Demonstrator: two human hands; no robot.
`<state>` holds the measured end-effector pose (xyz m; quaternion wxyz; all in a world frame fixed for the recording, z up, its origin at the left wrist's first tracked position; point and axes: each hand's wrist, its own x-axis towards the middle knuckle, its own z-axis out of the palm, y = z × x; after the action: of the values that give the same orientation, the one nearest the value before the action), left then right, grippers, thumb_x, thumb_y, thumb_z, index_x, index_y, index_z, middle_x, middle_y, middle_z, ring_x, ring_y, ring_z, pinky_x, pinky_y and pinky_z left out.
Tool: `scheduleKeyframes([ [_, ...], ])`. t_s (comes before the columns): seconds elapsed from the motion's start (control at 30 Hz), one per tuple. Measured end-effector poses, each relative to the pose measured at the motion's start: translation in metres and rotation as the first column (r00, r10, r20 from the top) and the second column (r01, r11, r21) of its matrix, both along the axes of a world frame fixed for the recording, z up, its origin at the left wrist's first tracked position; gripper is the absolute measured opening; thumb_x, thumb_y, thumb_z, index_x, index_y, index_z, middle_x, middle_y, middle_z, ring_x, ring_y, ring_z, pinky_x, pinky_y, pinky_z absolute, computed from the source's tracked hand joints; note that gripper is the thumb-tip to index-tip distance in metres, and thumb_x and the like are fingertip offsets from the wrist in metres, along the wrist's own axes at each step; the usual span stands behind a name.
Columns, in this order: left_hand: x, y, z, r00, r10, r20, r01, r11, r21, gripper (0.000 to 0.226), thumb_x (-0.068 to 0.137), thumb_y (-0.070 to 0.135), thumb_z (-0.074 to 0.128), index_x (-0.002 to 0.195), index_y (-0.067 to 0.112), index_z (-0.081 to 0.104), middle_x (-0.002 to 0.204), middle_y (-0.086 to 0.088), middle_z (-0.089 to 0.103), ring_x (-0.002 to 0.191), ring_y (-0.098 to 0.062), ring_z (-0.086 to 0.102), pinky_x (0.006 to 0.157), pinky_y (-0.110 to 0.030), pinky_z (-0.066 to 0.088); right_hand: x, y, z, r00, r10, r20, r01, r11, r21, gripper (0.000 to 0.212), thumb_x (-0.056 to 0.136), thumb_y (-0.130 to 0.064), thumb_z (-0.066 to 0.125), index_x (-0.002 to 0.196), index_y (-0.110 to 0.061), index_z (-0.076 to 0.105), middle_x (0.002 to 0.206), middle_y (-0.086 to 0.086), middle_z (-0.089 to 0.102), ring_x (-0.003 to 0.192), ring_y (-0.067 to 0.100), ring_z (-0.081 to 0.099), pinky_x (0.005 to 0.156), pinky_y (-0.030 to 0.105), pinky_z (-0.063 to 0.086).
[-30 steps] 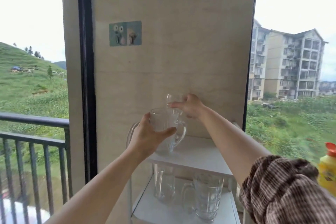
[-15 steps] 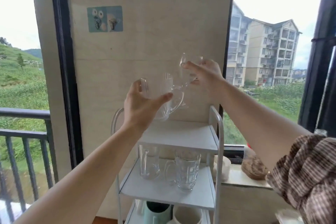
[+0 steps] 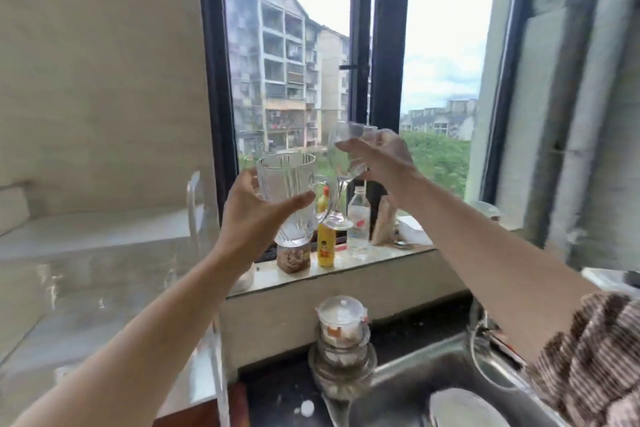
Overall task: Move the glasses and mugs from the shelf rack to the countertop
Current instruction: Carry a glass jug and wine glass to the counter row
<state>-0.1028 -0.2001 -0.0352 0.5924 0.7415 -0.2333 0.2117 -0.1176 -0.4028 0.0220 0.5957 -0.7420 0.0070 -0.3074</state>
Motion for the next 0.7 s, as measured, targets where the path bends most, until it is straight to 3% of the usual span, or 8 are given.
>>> scheduleKeyframes([
  [0.03, -0.008, -0.023, -0.008, 0.999, -0.044, -0.029, 0.045, 0.999, 0.015, 0.082, 0.051, 0.05, 0.086, 0.115, 0.016, 0.049, 0.102, 0.009, 0.063, 0.088, 0.001, 0.062, 0.074, -0.013, 0.05, -0.019, -0.025, -0.008, 0.999, -0.038, -0.011, 0.038, 0.999, 0.011, 0.057, 0.064, -0.035, 0.083, 0.107, -0.01, 0.055, 0.099, 0.007, 0.066, 0.089, 0.021, 0.066, 0.076, 0.036, 0.057],
  [0.1, -0.03, -0.073, -0.023, 0.99, -0.12, -0.08, 0.124, 0.992, 0.039, 0.091, 0.051, 0.046, 0.088, 0.125, 0.012, 0.047, 0.114, -0.003, 0.064, 0.101, -0.015, 0.063, 0.09, -0.033, 0.052, -0.061, -0.077, -0.023, 0.994, -0.1, -0.043, 0.101, 0.994, 0.029, 0.054, 0.064, -0.031, 0.083, 0.105, -0.011, 0.054, 0.097, 0.006, 0.065, 0.089, 0.023, 0.064, 0.074, 0.036, 0.055],
  [0.17, -0.058, -0.125, -0.035, 0.977, -0.192, -0.088, 0.198, 0.978, 0.066, 0.094, 0.052, 0.045, 0.088, 0.13, 0.012, 0.045, 0.117, -0.008, 0.063, 0.103, -0.023, 0.062, 0.093, -0.041, 0.051, -0.107, -0.128, -0.038, 0.98, -0.182, -0.083, 0.184, 0.983, 0.018, 0.056, 0.064, -0.032, 0.083, 0.107, -0.013, 0.053, 0.107, 0.009, 0.063, 0.094, 0.024, 0.064, 0.072, 0.035, 0.056],
  [0.3, -0.123, -0.229, -0.062, 0.94, -0.307, -0.149, 0.321, 0.944, 0.08, 0.097, 0.052, 0.045, 0.087, 0.132, 0.012, 0.042, 0.121, -0.009, 0.059, 0.11, -0.025, 0.056, 0.098, -0.042, 0.047, -0.203, -0.219, -0.068, 0.937, -0.323, -0.13, 0.325, 0.946, -0.01, 0.067, 0.067, -0.033, 0.083, 0.121, -0.01, 0.052, 0.108, 0.004, 0.061, 0.089, 0.013, 0.061, 0.065, 0.024, 0.05],
  [0.43, -0.195, -0.338, -0.092, 0.867, -0.44, -0.234, 0.469, 0.879, 0.084, 0.082, 0.053, 0.034, 0.088, 0.122, 0.017, 0.048, 0.11, -0.006, 0.064, 0.101, -0.023, 0.061, 0.092, -0.041, 0.051, -0.307, -0.308, -0.098, 0.867, -0.457, -0.199, 0.46, 0.887, -0.034, 0.063, 0.066, -0.032, 0.084, 0.116, -0.01, 0.054, 0.111, 0.003, 0.062, 0.098, 0.016, 0.061, 0.078, 0.029, 0.052],
  [0.5, -0.229, -0.389, -0.105, 0.832, -0.496, -0.249, 0.529, 0.845, 0.083, 0.074, 0.054, 0.031, 0.088, 0.117, 0.022, 0.049, 0.101, 0.003, 0.063, 0.097, -0.018, 0.062, 0.081, -0.031, 0.053, -0.357, -0.348, -0.11, 0.813, -0.534, -0.231, 0.537, 0.842, -0.058, 0.058, 0.066, -0.031, 0.084, 0.112, -0.013, 0.053, 0.111, 0.002, 0.06, 0.1, 0.018, 0.059, 0.085, 0.031, 0.05],
  [0.57, -0.264, -0.437, -0.115, 0.793, -0.552, -0.257, 0.588, 0.804, 0.09, 0.076, 0.053, 0.032, 0.088, 0.118, 0.022, 0.05, 0.096, 0.013, 0.056, 0.096, -0.013, 0.057, 0.073, -0.019, 0.044, -0.407, -0.384, -0.119, 0.758, -0.6, -0.255, 0.604, 0.794, -0.073, 0.062, 0.065, -0.031, 0.084, 0.116, -0.014, 0.053, 0.111, 0.002, 0.059, 0.1, 0.018, 0.058, 0.084, 0.033, 0.049],
  [0.7, -0.328, -0.529, -0.132, 0.665, -0.687, -0.293, 0.735, 0.672, 0.091, 0.069, 0.054, 0.029, 0.088, 0.11, 0.029, 0.048, 0.097, 0.015, 0.056, 0.096, -0.01, 0.057, 0.074, -0.02, 0.041, -0.498, -0.446, -0.137, 0.654, -0.706, -0.271, 0.719, 0.692, -0.067, 0.061, 0.063, -0.029, 0.084, 0.113, -0.017, 0.051, 0.109, 0.001, 0.058, 0.097, 0.015, 0.058, 0.076, 0.029, 0.049],
])
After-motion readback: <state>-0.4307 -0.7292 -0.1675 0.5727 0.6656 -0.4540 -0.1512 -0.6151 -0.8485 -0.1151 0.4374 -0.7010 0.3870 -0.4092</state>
